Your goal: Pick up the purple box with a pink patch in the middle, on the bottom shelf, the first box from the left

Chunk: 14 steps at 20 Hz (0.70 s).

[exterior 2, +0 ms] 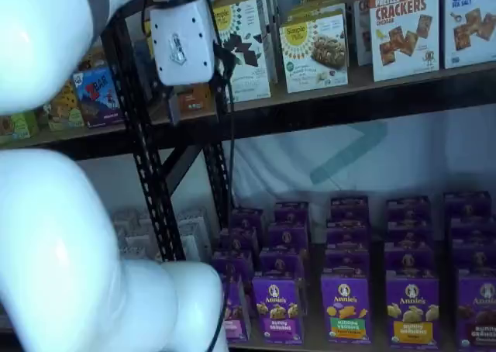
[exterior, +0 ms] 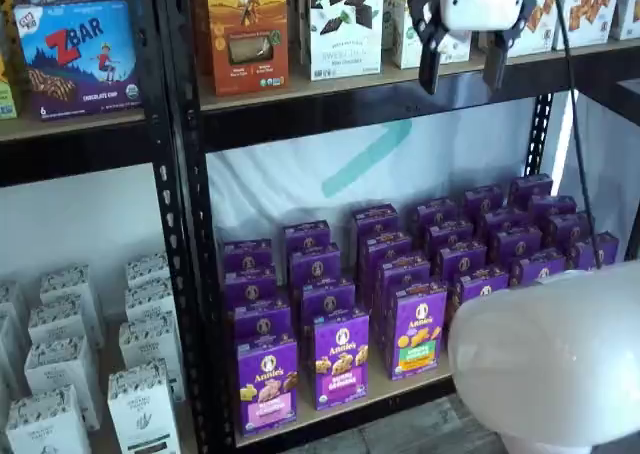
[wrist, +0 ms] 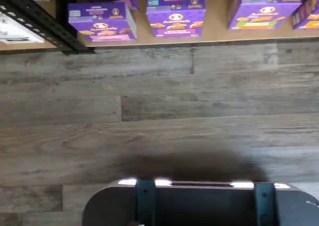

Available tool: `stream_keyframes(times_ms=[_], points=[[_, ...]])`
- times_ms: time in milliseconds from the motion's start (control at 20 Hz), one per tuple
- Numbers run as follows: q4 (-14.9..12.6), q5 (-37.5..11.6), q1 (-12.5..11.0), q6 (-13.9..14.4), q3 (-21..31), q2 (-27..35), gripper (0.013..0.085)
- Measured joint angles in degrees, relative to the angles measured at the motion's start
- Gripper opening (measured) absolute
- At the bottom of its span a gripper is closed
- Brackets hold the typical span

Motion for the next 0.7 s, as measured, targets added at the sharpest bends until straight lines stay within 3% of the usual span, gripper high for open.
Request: stream_keyframes(times_ms=[350, 700], points=[[1.56, -5.49, 0.51, 0.36, 6.18, -0.18, 0.0850], [-0.36, -11.48, 4.48, 3.64, 12.07, 0.44, 0.0850]])
